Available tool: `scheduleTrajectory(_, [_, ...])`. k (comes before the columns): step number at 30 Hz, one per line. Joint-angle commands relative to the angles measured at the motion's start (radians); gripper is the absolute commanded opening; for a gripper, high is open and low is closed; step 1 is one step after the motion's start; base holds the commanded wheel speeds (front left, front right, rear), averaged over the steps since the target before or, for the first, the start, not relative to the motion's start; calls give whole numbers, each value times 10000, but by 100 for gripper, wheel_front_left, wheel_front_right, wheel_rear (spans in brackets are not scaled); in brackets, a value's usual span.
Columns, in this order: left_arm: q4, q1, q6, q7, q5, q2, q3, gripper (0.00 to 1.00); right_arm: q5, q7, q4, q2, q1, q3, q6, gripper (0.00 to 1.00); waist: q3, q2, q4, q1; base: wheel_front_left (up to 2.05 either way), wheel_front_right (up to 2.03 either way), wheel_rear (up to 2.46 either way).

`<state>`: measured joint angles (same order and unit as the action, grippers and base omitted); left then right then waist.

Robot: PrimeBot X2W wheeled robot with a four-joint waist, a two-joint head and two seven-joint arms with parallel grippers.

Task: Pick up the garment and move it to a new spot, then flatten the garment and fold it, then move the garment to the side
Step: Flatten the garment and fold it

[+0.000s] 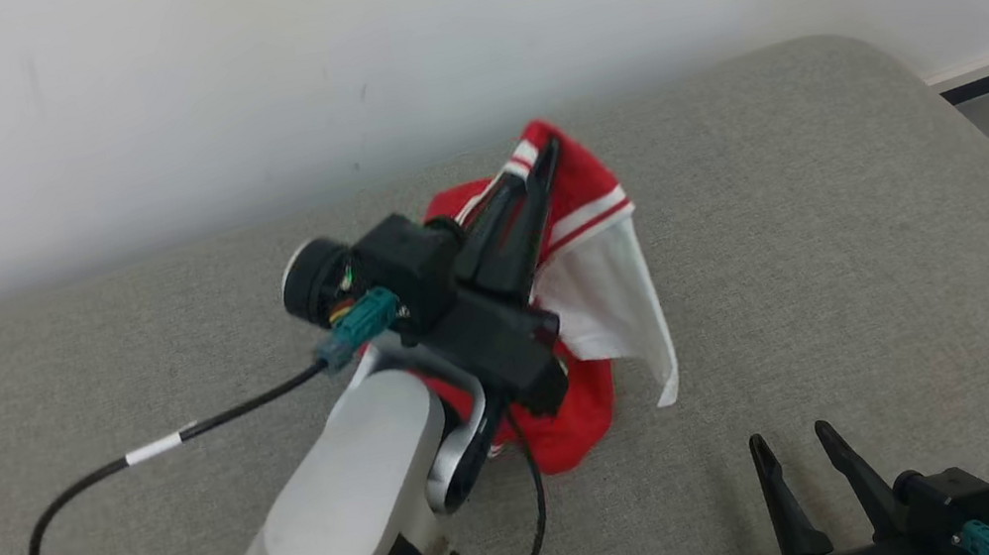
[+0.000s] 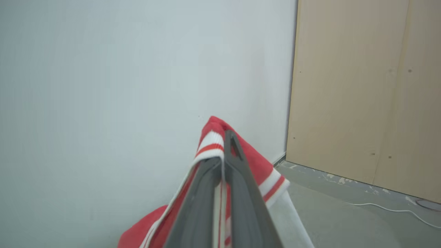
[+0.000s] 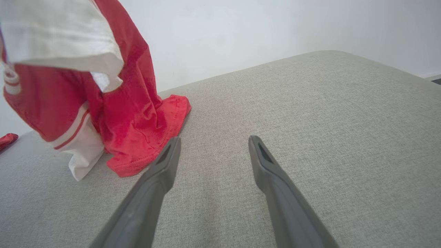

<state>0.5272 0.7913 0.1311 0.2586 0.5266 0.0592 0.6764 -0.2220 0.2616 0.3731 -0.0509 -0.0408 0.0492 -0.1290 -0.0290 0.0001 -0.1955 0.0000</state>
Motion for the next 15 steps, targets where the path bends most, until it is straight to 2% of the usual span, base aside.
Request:
scheduleTrajectory(1, [-215, 443, -15, 62, 165, -59, 68, 0, -54, 47, 19, 13, -39, 28, -34, 100, 2, -1, -103, 0, 0, 0, 0])
scheduleTrajectory(6, [-1415, 1191, -13, 73, 1444, -93, 231, 0, -55, 48, -18, 13, -41, -37, -34, 100, -44, -1, -236, 0, 0, 0, 0])
scheduleTrajectory(10, [-2599, 1210, -230, 69, 2475, -66, 69, 0, -58, 47, -90, 14, -74, -123, -34, 100, -226, -1, -80, 0, 0, 0, 0])
scheduleTrajectory(15, [-2684, 121, -566, 71, 2527, 54, -576, 0, -151, 34, -179, 16, -97, -178, -34, 100, -468, -1, 423, 0, 0, 0, 0])
